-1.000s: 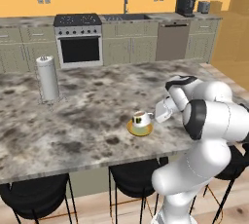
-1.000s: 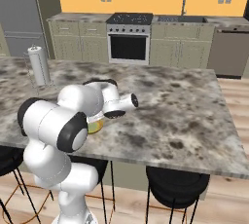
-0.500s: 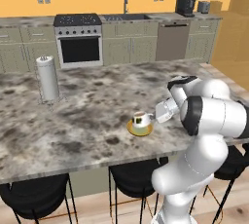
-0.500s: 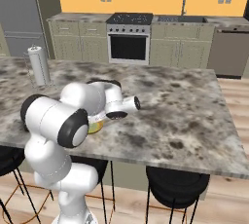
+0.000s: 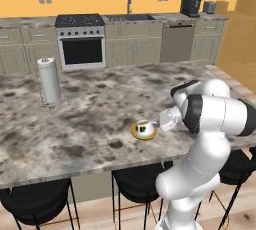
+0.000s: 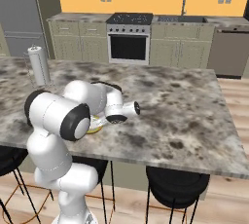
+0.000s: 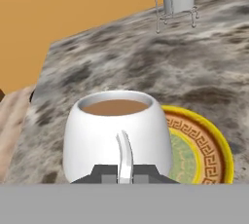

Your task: Pick the cup of tea, navigate to the dining table, and place it on the saucer.

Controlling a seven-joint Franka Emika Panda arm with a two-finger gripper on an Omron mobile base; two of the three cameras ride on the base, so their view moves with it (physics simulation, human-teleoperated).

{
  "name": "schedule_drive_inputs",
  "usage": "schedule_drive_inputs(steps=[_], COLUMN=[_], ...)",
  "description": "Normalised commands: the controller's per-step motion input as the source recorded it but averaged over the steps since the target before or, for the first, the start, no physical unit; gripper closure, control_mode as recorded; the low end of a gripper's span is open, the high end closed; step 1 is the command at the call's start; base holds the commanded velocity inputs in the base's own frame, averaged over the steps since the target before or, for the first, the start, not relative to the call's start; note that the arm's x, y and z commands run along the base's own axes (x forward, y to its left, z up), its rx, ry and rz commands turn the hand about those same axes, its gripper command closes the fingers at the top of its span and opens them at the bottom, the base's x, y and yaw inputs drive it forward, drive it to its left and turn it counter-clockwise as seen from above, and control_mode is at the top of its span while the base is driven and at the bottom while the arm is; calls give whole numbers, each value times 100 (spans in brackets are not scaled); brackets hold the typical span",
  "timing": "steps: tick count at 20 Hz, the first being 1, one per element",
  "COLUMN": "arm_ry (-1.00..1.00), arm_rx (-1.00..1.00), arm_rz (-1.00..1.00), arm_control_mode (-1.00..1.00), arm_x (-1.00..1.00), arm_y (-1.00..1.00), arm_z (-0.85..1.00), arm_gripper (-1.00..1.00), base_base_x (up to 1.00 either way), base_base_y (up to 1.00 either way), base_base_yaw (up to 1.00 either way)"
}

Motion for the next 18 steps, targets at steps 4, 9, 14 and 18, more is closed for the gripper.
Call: schedule_drive_inputs(steps=[4, 9, 14, 18], arm_ry=[0, 0, 0, 0], arm_rx=[0, 1, 1, 5], arm_rz=[0, 0, 0, 0], arm_control_mode=[-100, -100, -100, -100], arm_x=[0, 0, 0, 4], arm_y=[0, 0, 0, -1], arm_z=[-26, -1, 0, 0], arm_gripper=[100, 100, 100, 100], base_base_x=[0, 0, 0, 0], base_base_y=[0, 0, 0, 0], base_base_yaw=[0, 0, 0, 0])
